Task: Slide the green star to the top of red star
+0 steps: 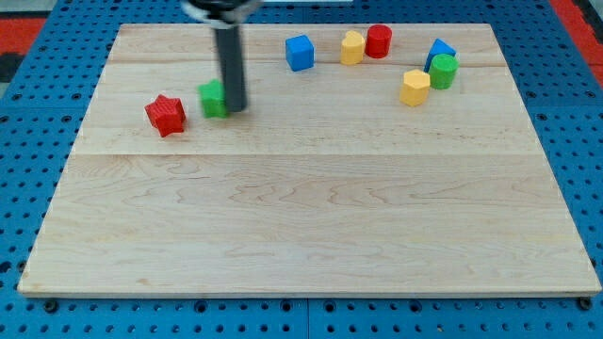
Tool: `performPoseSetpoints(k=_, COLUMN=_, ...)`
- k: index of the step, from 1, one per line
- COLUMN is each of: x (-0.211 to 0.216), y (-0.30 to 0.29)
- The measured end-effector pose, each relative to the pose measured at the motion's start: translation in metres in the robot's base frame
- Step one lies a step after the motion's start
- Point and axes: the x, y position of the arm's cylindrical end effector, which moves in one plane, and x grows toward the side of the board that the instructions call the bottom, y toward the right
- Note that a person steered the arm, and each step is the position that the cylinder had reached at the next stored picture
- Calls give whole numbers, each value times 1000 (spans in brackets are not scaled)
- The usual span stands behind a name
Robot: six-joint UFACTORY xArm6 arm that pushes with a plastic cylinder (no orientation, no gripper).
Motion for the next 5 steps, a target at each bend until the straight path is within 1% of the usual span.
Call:
performPoseSetpoints(k=1, x=-8, y=-19)
performPoseSetpoints(k=2, x=-53, y=17)
performPoseSetpoints(k=3, x=-62, y=-38)
performPoseSetpoints(k=4, x=-21, y=-40)
performPoseSetpoints(k=5, x=-8, y=-41)
